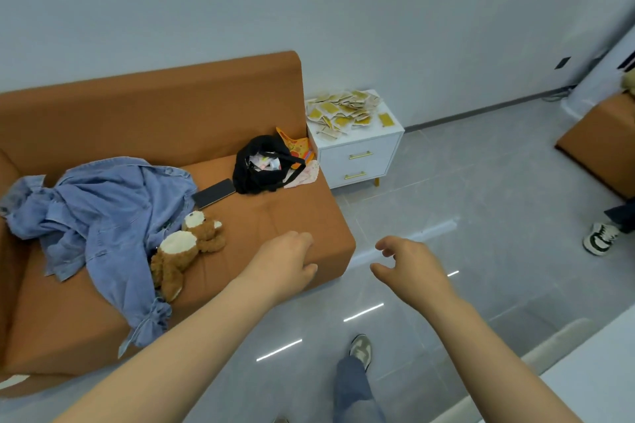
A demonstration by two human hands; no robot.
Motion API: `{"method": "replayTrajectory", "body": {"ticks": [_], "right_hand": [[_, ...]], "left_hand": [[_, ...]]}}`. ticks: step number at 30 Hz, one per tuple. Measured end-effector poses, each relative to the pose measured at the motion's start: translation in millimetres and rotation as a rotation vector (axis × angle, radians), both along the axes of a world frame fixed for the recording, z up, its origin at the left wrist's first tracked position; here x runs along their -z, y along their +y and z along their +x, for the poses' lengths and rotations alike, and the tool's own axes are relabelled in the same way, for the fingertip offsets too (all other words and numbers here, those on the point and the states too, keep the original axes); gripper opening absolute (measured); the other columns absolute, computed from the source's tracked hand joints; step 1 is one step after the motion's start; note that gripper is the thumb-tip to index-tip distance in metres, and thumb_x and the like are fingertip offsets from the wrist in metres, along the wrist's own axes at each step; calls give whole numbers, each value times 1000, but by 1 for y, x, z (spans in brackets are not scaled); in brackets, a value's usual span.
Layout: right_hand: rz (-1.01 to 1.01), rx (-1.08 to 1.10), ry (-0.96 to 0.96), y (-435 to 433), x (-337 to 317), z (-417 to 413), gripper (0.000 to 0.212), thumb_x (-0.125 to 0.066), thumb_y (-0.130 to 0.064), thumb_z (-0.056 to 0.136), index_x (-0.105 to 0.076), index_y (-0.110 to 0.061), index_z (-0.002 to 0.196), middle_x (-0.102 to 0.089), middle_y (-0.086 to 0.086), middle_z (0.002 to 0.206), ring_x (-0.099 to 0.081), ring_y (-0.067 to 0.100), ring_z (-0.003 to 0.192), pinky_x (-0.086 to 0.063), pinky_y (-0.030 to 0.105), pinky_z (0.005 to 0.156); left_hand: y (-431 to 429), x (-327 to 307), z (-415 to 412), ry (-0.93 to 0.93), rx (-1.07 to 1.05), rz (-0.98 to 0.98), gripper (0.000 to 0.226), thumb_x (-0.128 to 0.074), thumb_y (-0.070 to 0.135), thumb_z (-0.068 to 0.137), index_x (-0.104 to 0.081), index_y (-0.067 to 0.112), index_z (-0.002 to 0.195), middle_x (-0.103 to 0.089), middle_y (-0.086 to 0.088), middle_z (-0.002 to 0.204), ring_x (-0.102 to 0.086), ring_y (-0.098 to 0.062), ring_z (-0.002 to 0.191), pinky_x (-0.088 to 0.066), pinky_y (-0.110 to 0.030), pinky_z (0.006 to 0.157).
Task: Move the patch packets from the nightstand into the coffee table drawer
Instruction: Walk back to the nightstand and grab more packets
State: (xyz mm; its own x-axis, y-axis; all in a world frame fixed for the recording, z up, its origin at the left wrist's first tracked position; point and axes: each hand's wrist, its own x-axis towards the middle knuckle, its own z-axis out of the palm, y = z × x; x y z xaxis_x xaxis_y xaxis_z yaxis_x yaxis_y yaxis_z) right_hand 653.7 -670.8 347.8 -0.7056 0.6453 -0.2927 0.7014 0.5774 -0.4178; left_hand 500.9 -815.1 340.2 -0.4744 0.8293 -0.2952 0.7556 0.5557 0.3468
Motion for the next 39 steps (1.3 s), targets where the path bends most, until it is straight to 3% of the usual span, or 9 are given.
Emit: {"method": "replayTrajectory", "body": {"ticks": [10, 15, 22, 31, 35, 39], "right_hand": [[-2, -55, -29, 173, 1, -46, 43, -60, -30, 89, -52, -20, 130, -61, -1, 124, -56, 16, 112, -47, 28, 90], [1, -91, -39, 244, 2, -66, 43, -59, -31, 89, -52, -20, 131, -60, -2, 124, -55, 14, 111, -45, 26, 88], [2, -118, -56, 341, 17, -117, 44, -58, -31, 90, -51, -20, 132, -58, -3, 127, -54, 15, 113, -43, 25, 88], [-9, -140, -78, 452, 15, -205, 43, -58, -30, 90, -52, -21, 131, -59, -4, 127, -54, 14, 115, -43, 24, 89], [-6, -169, -81, 496, 15, -238, 42, -58, -29, 89, -53, -21, 130, -60, -2, 124, -55, 15, 114, -45, 26, 89], [-9, -197, -77, 545, 17, -266, 43, -58, -29, 89, -52, -21, 131, -59, -2, 125, -54, 15, 114, -45, 27, 88]], "left_hand": [[168, 4, -35, -31, -72, -16, 35, -53, 33, 91, -52, 13, 119, -56, -6, 118, -56, -24, 106, -47, -38, 89], [238, 6, -55, -66, -94, 14, 42, -53, 30, 92, -48, 17, 131, -53, -4, 127, -53, -22, 114, -45, -32, 92], [331, 28, -105, -93, -95, 7, 43, -53, 31, 91, -47, 17, 131, -53, -3, 127, -53, -21, 114, -43, -28, 87], [443, 32, -191, -85, -103, -50, 28, -53, 28, 88, -53, 11, 111, -57, -6, 109, -55, -26, 102, -46, -34, 80], [487, 23, -220, -72, -137, -44, 39, -53, 29, 91, -50, 16, 127, -55, -5, 123, -55, -23, 111, -47, -34, 88], [532, 24, -242, -78, -165, -58, 41, -53, 31, 91, -48, 17, 129, -55, -5, 123, -55, -23, 111, -47, -36, 90]]}}
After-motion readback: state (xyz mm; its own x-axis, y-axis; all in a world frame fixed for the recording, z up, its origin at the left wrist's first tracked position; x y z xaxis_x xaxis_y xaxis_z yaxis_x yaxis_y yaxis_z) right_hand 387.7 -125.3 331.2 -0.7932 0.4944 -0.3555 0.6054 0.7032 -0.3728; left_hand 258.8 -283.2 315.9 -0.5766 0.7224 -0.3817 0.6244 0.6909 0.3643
